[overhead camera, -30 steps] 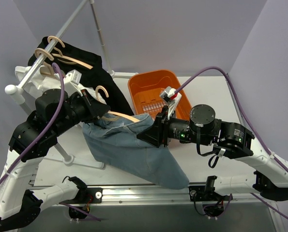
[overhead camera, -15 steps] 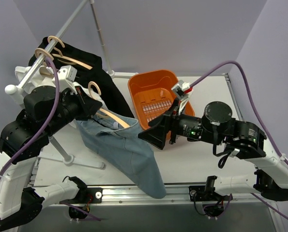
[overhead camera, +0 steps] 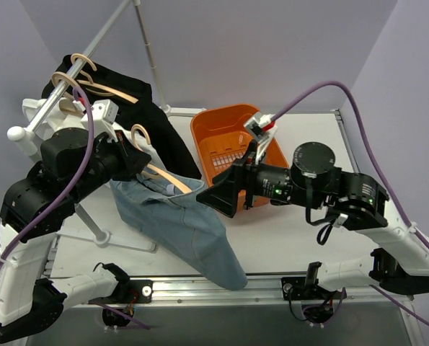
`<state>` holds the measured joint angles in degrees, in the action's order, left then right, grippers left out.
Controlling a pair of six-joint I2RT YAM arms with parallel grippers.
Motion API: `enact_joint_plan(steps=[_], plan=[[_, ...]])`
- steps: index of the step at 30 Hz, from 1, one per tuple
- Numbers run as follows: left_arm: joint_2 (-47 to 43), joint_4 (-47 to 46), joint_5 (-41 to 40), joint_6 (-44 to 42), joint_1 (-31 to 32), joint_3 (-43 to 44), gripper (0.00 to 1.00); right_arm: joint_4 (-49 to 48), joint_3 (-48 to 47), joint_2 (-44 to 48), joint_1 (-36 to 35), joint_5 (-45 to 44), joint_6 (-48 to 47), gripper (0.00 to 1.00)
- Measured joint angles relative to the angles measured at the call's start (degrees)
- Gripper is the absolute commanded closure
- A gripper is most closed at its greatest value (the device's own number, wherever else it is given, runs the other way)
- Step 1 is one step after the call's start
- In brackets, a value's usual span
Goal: Remove the skirt from the hanger
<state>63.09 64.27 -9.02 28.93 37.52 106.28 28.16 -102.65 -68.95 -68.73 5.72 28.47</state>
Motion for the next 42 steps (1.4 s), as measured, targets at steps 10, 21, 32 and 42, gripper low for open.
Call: enact_joint_plan(steps=[10,21,32,42], plan=[[1.22,-0.02,-0.02,-1.09,-0.02,0.0,0.98,0.76,-0.02,-1.97,0.0,0.15,-0.7,0.52],[1.99,0.0,-0.04,-1.79,-0.02,0.07,0.98,0.74,-0.04,-3.21,0.0,0.74,-1.53,0.68],[2.71,-0.07,-1.16,-2.34,0.02,1.14,0.98,0.83,0.13,-3.19,0.02,0.7,-1.49,1.0],[2.71,-1.42,-8.7,-2.38,0.52,2.14,0.98,3.91,0.28,-0.2,0.02,1.09,-1.22,1.0]])
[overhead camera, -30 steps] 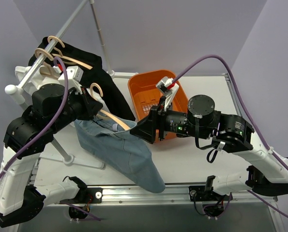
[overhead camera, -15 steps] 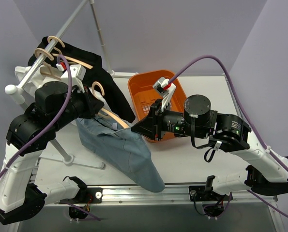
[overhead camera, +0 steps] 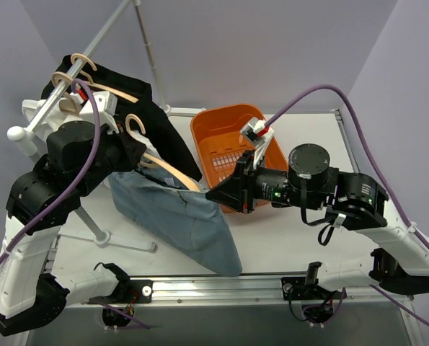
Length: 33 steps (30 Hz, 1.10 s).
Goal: Remove the skirt from the hanger
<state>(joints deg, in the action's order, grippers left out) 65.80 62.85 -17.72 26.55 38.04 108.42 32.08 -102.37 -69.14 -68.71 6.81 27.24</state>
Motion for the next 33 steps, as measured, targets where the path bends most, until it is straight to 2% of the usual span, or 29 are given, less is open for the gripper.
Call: enact_joint_plan(steps=[14,23,27,33], plan=[[1.55,-1.29,-5.62,0.28,0.17,4.11,0.98,2.58,7.93,8.66,0.0,1.88,3.02,1.0],[2.6,-1.77,-6.05,1.79,0.17,6.23,0.98,2.86,12.11,10.93,0.0,3.93,4.26,1.0],[3.06,-1.31,-4.76,2.78,0.15,7.93,0.98,2.71,14.08,12.09,0.0,2.69,4.81,1.0],[2.51,-1.49,1.55,7.26,-0.02,9.03,0.98,-0.17,14.29,9.79,-0.02,2.38,4.79,1.0]])
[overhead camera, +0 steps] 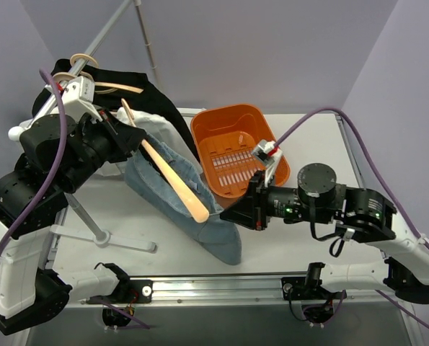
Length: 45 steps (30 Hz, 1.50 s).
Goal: Remove the skirt from the hanger
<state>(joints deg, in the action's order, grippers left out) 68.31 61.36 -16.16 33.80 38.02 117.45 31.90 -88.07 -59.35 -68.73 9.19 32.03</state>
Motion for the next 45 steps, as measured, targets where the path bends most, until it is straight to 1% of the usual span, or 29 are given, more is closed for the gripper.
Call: enact_joint_plan(steps=[2,5,9,12,16,20,22,26,28,33,35,37,40,43,45], plan=[[-1.07,-0.39,3.5,2.43,-0.04,-0.59,0.98,-1.29,-1.42,-2.86,0.0,-0.17,-0.61,1.0],[-3.48,-1.44,9.44,5.22,-0.17,-2.49,0.98,-2.38,-5.97,-9.53,0.02,-1.14,-2.03,1.0],[-5.09,-1.77,18.56,8.31,-0.24,-2.32,0.98,-2.47,-12.17,-18.12,0.02,-3.37,-4.22,1.0],[-6.16,-2.05,21.24,9.14,-0.39,-1.53,0.98,-0.94,-15.47,-20.85,0.02,-5.84,-5.57,1.0],[-8.52,-1.92,21.84,9.55,-0.52,0.15,0.98,-0.09,-19.06,-20.98,0.79,-9.49,-7.26,1.0],[-11.76,-0.74,21.31,9.94,-0.52,1.57,0.98,-0.5,-24.57,-20.92,3.61,-13.07,-10.1,1.0],[-12.96,0.7,21.24,9.92,-0.52,2.05,0.98,-0.15,-28.87,-21.44,5.09,-15.21,-12.52,1.0],[-13.49,5.05,19.61,9.09,-0.5,2.95,0.98,0.44,-42.21,-24.87,9.01,-18.25,-17.66,1.0],[-12.98,6.62,18.49,8.11,-0.52,3.72,0.98,0.2,-46.31,-26.18,10.88,-19.61,-20.04,1.0],[-10.6,7.67,16.13,5.11,-0.5,8.61,0.98,-2.05,-47.67,-27.65,14.91,-21.38,-24.74,1.0],[-8.74,8.7,15.41,3.32,-0.5,12.33,0.98,-3.93,-47.67,-28.74,16.48,-21.53,-26.01,1.0],[-7.8,9.09,14.97,1.7,-0.5,13.88,0.98,-6.12,-48.37,-30.38,18.01,-21.75,-27.02,1.0],[-7.67,10.01,14.51,-0.33,-0.5,12.37,0.98,-10.8,-50.82,-33.42,19.56,-22.38,-28.33,1.0],[-8.66,10.27,14.29,-1.68,-0.5,7.08,0.98,-17.49,-52.61,-35.63,20.7,-23.08,-29.86,1.0],[-9.73,10.12,14.29,-2.12,-0.5,2.12,0.98,-21.2,-55.58,-37.51,21.4,-23.19,-30.95,1.0]])
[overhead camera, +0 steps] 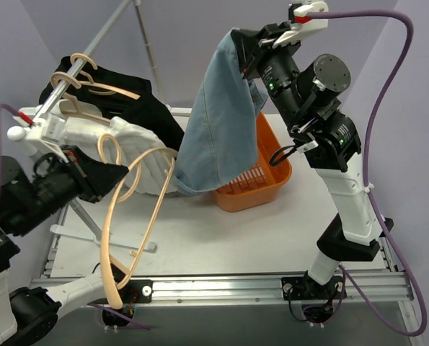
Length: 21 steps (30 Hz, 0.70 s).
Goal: Remove the skirt from the hanger
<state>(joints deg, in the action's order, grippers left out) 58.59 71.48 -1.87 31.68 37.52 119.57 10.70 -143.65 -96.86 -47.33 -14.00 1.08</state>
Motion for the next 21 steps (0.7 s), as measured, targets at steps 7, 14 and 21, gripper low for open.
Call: enact_joint_plan(steps=[7,14,21], plan=[[-3.04,-0.83,0.24,-0.94,0.0,-12.61,0.98,-10.49,-3.15,-1.92,5.81,-0.17,-3.8,1.0],[-4.44,-1.57,0.9,-1.49,0.0,-17.27,0.98,-13.07,-1.84,-2.38,11.87,0.57,-3.67,1.0],[-3.76,-2.21,2.21,-2.43,0.0,-17.38,0.98,-12.11,8.57,-1.9,15.06,3.5,-0.87,1.0]])
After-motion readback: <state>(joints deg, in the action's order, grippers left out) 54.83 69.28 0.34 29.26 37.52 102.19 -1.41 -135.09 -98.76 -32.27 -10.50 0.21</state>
